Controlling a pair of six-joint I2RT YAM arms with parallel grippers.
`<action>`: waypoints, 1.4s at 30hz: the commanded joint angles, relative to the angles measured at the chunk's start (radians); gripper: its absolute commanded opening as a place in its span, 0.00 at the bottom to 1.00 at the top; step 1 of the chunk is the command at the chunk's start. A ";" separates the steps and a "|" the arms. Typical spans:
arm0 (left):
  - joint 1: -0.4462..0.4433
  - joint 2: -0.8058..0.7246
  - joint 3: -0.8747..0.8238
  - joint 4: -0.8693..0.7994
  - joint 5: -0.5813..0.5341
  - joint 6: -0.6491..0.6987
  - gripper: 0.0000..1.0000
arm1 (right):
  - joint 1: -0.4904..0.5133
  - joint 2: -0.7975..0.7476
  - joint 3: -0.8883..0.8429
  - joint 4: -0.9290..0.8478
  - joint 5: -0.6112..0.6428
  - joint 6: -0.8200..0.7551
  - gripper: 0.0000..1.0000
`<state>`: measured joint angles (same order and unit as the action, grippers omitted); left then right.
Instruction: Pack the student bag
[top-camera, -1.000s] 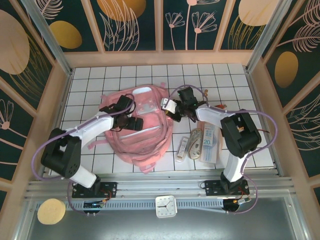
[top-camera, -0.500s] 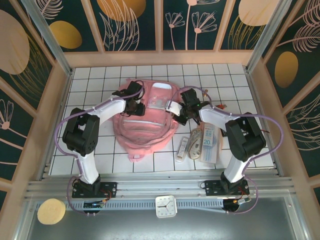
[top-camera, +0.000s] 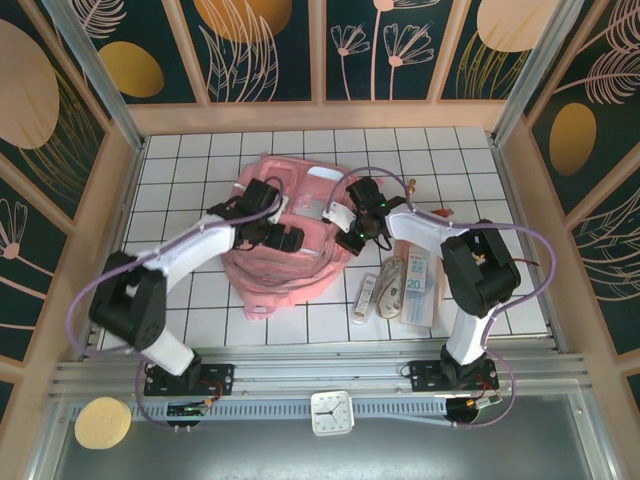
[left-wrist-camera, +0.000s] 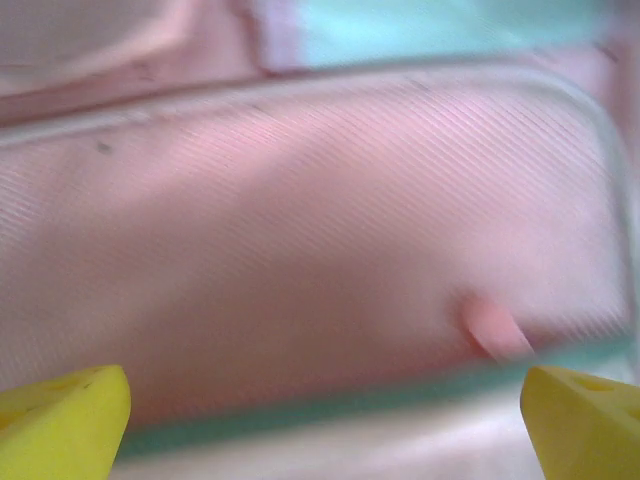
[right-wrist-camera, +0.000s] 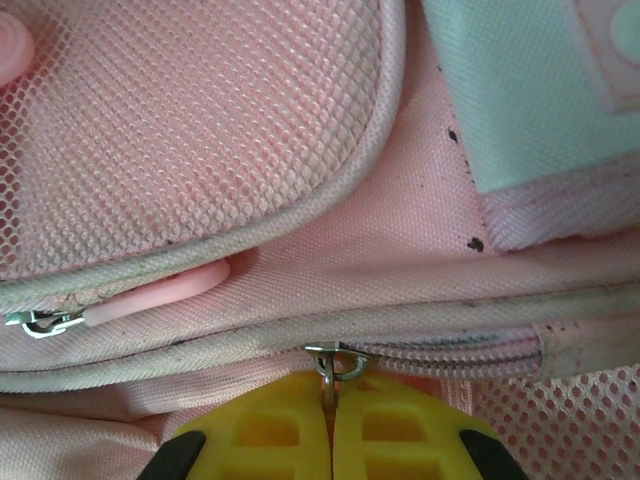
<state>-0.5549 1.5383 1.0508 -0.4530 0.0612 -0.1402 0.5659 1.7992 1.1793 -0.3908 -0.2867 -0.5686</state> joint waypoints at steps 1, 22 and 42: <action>-0.048 -0.066 -0.110 -0.011 -0.056 0.213 0.99 | -0.014 -0.005 0.028 0.050 -0.103 0.051 0.00; -0.077 0.129 -0.127 0.200 -0.230 0.657 0.33 | -0.060 -0.048 0.030 0.042 -0.182 0.055 0.00; -0.065 0.067 0.192 -0.008 -0.245 0.326 0.00 | 0.036 -0.279 -0.019 -0.122 0.029 -0.046 0.00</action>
<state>-0.6369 1.6199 1.1759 -0.4953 -0.1158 0.2699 0.5522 1.6180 1.1751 -0.4107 -0.1833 -0.5625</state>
